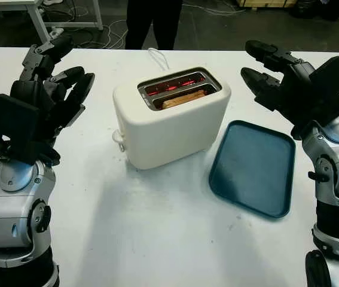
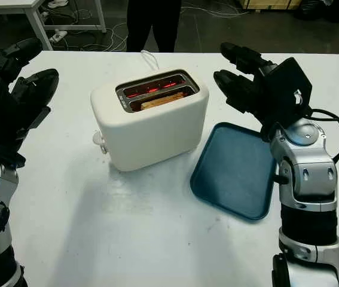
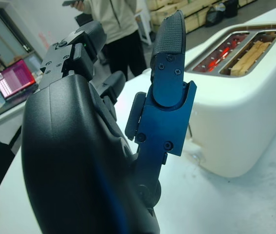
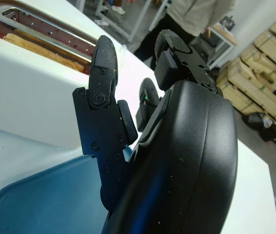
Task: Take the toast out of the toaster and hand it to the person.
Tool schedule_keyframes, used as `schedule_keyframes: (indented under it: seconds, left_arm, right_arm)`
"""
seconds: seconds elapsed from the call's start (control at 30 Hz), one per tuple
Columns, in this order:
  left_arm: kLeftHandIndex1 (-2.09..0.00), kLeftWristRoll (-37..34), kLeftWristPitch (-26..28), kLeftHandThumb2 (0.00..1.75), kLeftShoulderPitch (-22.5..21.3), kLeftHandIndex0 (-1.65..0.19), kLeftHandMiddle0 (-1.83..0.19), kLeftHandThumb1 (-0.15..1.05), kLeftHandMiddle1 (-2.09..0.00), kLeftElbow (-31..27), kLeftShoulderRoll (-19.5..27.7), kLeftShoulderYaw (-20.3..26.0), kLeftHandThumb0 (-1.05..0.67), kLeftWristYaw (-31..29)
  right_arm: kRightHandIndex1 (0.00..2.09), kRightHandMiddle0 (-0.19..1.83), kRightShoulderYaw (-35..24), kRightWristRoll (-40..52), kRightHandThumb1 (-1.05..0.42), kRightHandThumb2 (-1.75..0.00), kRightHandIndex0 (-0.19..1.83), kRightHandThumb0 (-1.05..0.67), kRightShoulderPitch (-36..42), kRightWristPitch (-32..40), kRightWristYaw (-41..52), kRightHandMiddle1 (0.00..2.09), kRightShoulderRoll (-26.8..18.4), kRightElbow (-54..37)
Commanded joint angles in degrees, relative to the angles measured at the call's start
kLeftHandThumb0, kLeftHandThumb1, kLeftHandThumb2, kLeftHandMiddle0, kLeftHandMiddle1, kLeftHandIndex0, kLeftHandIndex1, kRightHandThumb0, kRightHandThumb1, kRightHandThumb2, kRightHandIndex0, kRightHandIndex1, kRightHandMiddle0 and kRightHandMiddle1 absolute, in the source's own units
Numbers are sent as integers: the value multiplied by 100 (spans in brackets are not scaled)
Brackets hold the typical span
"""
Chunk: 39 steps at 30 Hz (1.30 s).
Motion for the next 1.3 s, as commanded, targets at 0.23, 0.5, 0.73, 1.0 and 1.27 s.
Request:
schedule_keyframes:
  seconds: [0.23, 0.5, 0.73, 1.0, 1.27]
  left_arm:
    - [-70, -6, -122, 26, 61, -4, 0, 92, -85, -28, 31, 7, -60, -25]
    - [-70, 4, -79, 24, 66, -5, 0, 92, -85, -57, 24, 11, -62, 2]
    - [-69, -9, -114, 24, 64, -5, 0, 92, -85, -25, 9, 5, -61, -11]
    - [-68, -21, -54, 25, 32, -5, 0, 92, -83, -28, 14, 9, -61, -16]
    - [-68, -44, -13, 25, -9, -4, 0, 92, -84, -27, 58, 21, -62, -57]
  right_arm:
    - [2, 35, -4, -9, -92, -41, 34, -44, -24, 88, -39, 1, -3, -112]
    - [1, 35, 19, -13, -92, -41, 34, -44, -28, 98, -16, 1, -24, -123]
    - [2, 35, -50, 59, -92, -41, 34, -42, -27, 165, -47, 0, 28, -152]
    - [2, 35, -16, 31, -92, -42, 34, -43, -40, 127, -21, 0, 13, -96]
    - [2, 36, 21, -13, -92, -43, 34, -43, -63, 101, -12, 1, -25, -81]
